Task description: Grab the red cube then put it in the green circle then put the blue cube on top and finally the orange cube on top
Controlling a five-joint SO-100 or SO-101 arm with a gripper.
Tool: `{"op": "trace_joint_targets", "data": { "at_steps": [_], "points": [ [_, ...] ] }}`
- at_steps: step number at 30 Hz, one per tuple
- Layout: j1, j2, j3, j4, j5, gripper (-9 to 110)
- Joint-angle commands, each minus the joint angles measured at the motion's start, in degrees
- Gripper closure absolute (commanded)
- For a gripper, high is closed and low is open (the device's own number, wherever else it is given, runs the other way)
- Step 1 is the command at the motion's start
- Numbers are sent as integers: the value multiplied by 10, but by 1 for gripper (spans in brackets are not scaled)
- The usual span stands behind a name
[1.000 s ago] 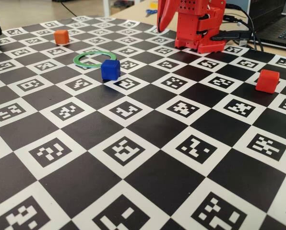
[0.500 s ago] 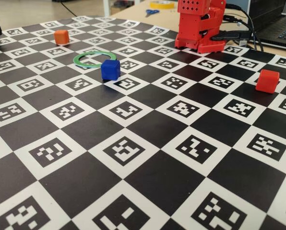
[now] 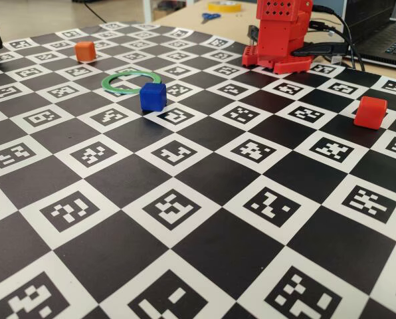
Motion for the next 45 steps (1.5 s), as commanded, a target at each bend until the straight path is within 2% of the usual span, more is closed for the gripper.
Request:
{"op": "trace_joint_targets", "data": {
  "at_steps": [1, 7, 13, 19, 23, 25, 31, 37, 45],
  "points": [
    [-41, -7, -54, 3, 123, 62],
    [-86, -10, -63, -10, 186, 62],
    [-128, -24, -18, -75, 231, 68],
    [-190, -26, 69, -138, 221, 68],
    [-212, -35, 83, -153, 233, 64],
    [-223, -43, 85, -156, 258, 59],
    [-252, -75, 85, -166, 308, 56],
    [-261, -113, 83, -170, 375, 47],
    [-281, -120, 121, -207, 406, 46]
  ]
}}
